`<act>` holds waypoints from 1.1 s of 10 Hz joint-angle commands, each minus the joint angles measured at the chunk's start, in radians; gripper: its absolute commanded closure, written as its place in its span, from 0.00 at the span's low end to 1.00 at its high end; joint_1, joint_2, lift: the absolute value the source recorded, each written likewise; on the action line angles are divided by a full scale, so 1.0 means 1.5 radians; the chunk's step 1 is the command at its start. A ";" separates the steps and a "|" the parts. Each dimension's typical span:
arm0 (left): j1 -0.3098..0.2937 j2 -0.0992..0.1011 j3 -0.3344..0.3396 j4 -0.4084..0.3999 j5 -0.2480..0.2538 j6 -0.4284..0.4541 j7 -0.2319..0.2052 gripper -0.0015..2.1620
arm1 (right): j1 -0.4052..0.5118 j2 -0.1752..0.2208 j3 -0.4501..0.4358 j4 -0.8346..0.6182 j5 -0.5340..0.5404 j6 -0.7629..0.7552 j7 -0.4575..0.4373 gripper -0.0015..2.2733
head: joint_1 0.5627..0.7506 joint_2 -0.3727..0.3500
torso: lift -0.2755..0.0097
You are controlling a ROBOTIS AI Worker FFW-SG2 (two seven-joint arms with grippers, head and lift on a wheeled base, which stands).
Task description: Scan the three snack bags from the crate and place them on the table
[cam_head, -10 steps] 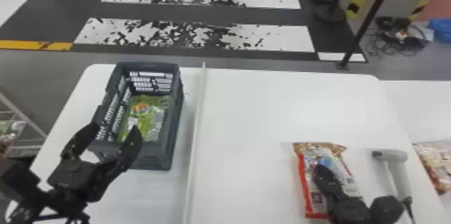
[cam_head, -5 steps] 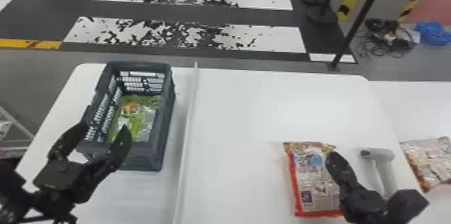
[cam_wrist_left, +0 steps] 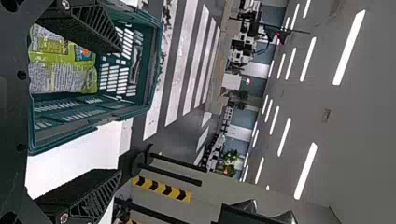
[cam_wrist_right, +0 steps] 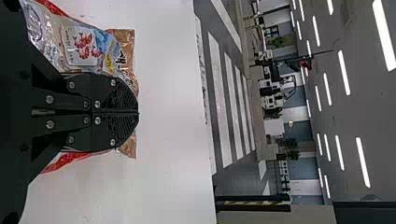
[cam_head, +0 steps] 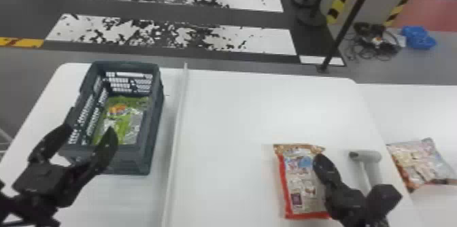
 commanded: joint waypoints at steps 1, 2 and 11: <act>-0.010 0.001 0.000 0.010 0.001 0.002 0.000 0.04 | 0.001 0.002 0.004 0.002 -0.002 -0.003 0.000 0.96 | 0.70 0.39 | 0.84; -0.015 0.002 0.000 0.015 0.000 0.002 0.000 0.04 | 0.008 0.004 0.007 0.001 -0.004 -0.005 -0.003 0.96 | 0.70 0.39 | 0.84; -0.018 0.003 0.015 0.019 0.010 0.000 -0.008 0.04 | -0.013 0.003 0.010 0.047 0.008 -0.058 -0.037 0.95 | 0.70 0.41 | 0.84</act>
